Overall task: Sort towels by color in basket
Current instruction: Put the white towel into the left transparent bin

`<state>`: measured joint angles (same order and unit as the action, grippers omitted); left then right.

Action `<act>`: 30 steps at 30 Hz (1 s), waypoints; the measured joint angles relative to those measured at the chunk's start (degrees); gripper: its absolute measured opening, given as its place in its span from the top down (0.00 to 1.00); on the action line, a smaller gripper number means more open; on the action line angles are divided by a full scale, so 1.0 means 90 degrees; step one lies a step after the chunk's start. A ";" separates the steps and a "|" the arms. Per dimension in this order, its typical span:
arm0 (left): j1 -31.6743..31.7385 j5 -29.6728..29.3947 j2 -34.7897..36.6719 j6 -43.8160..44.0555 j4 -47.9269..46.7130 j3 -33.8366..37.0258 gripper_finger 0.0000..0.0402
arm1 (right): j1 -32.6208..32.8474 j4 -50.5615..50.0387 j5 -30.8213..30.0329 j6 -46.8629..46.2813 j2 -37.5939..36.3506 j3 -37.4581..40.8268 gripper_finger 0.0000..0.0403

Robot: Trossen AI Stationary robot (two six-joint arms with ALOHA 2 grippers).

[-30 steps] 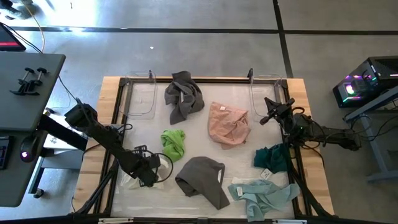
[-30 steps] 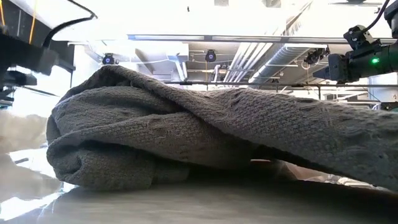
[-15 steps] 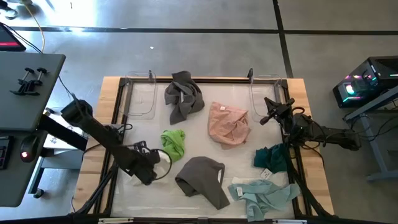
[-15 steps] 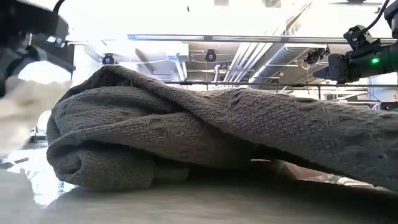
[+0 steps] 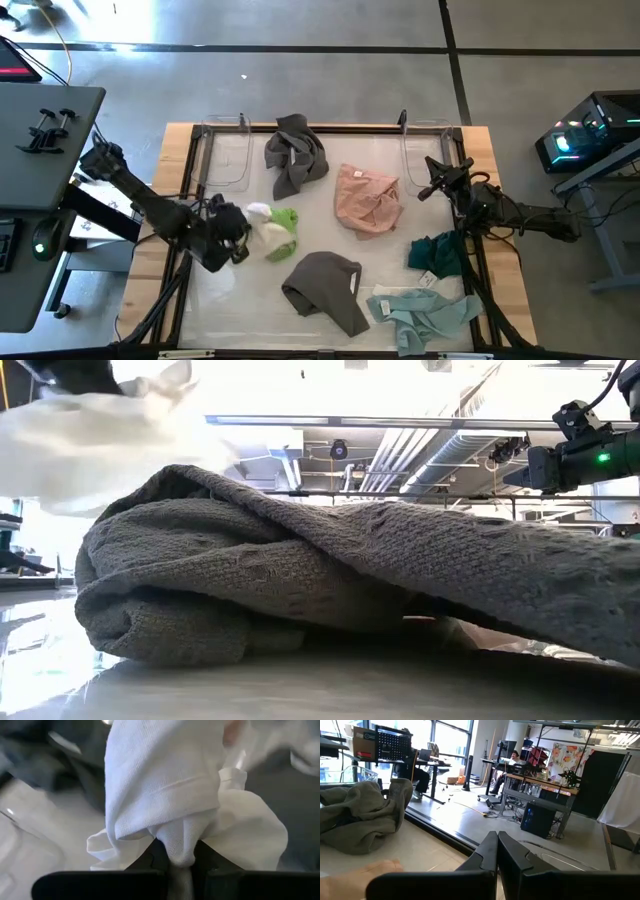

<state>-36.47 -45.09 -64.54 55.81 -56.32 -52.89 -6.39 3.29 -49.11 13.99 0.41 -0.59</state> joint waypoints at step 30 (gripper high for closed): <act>0.2661 -0.4429 0.1394 -0.2043 -0.0144 -0.0009 0.97 | 0.0000 0.0000 0.0000 0.0001 0.0001 -0.0001 1.00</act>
<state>-12.52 -84.95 -51.99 37.42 -57.62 -52.97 -6.38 3.29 -49.11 14.00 0.41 -0.60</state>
